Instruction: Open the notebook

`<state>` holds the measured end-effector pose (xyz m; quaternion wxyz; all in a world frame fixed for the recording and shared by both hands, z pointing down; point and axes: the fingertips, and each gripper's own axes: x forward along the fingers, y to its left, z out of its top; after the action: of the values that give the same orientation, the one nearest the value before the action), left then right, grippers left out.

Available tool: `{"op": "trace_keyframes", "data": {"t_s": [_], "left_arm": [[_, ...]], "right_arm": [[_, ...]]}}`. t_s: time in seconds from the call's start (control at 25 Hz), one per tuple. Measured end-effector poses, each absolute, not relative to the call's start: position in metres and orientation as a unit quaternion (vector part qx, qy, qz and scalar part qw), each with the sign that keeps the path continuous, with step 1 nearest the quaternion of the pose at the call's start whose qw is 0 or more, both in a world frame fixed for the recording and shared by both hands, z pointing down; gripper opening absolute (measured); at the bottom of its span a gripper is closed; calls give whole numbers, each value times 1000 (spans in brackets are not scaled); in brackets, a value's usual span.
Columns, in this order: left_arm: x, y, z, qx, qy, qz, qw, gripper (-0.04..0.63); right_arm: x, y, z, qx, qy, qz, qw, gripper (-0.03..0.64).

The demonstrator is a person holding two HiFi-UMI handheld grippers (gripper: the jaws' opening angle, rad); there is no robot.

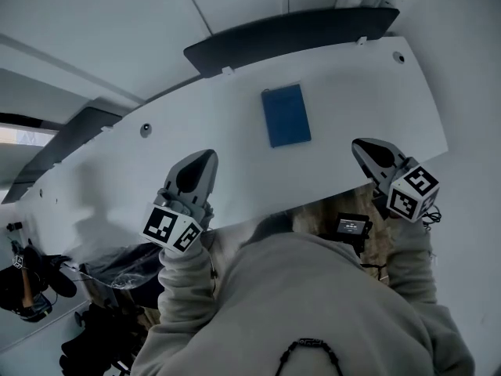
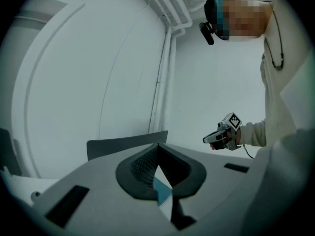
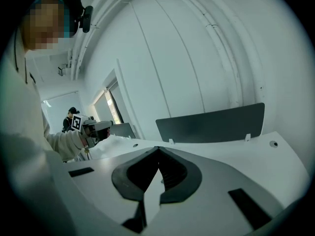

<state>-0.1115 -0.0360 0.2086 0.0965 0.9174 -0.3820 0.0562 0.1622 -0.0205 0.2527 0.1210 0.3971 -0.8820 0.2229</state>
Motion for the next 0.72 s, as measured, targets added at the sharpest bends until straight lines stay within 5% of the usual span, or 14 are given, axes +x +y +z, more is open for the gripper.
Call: {"op": "trace_keyframes", "data": {"t_s": [0.48,0.72], "left_arm": [[-71,-67,209,906,-411,50,91,-2],[-50,-59,195,906,-408,33,104,-2]], "right_arm": [[196,-53,247,391,-880,211,168,21],[175,-75,218,353,-907,183,138,21]]}}
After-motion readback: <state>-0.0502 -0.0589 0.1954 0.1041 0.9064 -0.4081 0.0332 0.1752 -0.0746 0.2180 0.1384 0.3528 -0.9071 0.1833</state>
